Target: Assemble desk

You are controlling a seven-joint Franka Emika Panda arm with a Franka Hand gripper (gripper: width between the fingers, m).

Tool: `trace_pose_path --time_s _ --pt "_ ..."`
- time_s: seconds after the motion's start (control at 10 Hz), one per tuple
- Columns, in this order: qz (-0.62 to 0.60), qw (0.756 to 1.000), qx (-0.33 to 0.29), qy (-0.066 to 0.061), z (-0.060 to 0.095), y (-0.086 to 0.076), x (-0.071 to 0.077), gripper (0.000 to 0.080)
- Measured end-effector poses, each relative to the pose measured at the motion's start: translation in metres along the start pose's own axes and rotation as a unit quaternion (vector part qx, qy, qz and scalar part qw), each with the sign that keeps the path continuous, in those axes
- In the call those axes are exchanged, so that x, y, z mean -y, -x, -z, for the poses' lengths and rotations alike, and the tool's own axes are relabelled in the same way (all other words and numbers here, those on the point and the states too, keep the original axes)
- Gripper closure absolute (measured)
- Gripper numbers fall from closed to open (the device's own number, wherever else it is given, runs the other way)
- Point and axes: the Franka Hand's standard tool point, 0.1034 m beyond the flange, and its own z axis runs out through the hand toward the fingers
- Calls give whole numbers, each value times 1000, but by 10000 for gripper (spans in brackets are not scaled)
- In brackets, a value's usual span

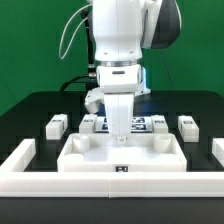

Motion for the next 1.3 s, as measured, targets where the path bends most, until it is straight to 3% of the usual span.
trace_pose_path --time_s 0.4,0.8,1.2,1.3 --pt "-5 1000 -1 2 0 -4 -1 744" --pt "5 1000 -18 12 -2 -68 -11 744" --pt "-9 1000 -21 20 -1 -73 -27 744" --pt "-6 1000 -19 9 -1 -73 -28 744"
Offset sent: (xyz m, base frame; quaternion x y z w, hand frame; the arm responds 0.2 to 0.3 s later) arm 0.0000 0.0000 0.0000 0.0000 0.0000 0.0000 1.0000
